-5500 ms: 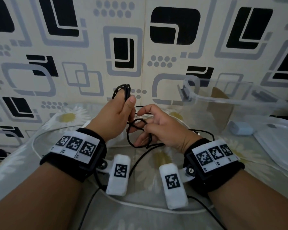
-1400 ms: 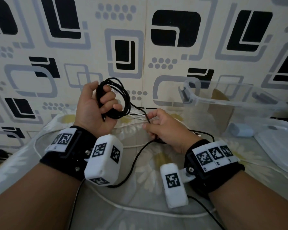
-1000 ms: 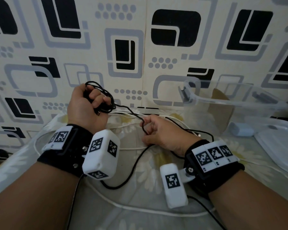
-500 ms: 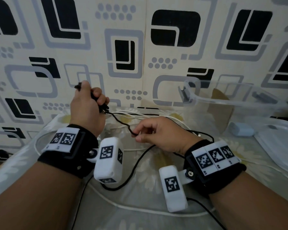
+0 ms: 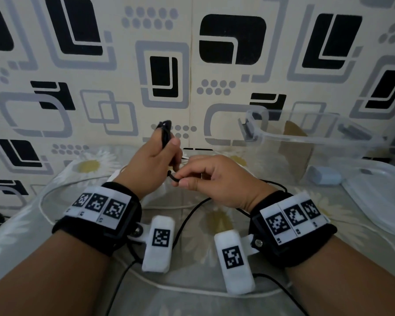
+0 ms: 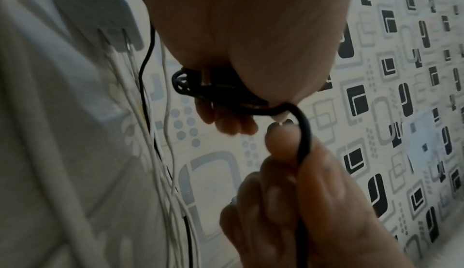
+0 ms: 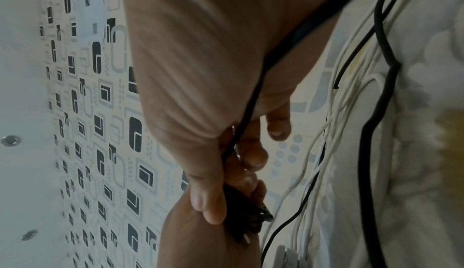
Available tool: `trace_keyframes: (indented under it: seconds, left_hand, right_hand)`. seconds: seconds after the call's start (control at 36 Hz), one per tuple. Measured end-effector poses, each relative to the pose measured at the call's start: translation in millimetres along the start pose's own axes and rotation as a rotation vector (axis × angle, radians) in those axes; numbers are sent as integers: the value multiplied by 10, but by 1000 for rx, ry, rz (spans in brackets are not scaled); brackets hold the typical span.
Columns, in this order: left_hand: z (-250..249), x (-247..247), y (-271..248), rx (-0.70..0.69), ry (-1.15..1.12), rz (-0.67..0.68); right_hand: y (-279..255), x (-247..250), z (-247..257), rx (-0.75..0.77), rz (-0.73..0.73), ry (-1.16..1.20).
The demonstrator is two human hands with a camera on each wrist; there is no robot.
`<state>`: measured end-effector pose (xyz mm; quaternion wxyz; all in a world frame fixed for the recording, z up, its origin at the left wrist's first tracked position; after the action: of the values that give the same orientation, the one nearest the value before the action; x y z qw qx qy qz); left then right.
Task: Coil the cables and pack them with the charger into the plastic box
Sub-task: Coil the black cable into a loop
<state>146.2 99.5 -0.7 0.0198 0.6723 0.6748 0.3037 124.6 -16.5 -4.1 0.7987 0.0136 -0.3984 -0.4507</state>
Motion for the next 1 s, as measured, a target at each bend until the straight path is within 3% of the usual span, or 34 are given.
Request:
trace_keyframes:
  seconds: [0.19,0.36,0.5,0.67,0.92,1.0]
  left_hand:
    - [69,-98,-19,69,-6,112]
    - [114,-194,-56,97,-62,263]
    - [133,-240,-39,43,228,348]
    - [174,-260,-59,76,267,412]
    - [152,-381,-146,196,-44,476]
    - [127,-374,-144,203,-55,475]
  right_hand:
    - [-46,48,41,-8,-20,195]
    - [-28,67,-80,-112,-64,248]
    - [-44,173,-140,-158,-85,302]
    - [-67,219,-177,-168,2,552]
    - [-32,337,-275,-163,-126,554]
    - [-28,361,-274,-150,-144,534]
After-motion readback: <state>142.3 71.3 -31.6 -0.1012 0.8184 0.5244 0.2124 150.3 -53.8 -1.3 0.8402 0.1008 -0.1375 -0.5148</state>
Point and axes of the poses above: each hand's wrist, its own y-axis towards the middle knuckle, its own x-axis out of the back of the hand, z = x × y, the point moved 8 cm from there along y, towards the middle knuckle, and after that the axes turned 1 degree about x, right-handed, at the moved point
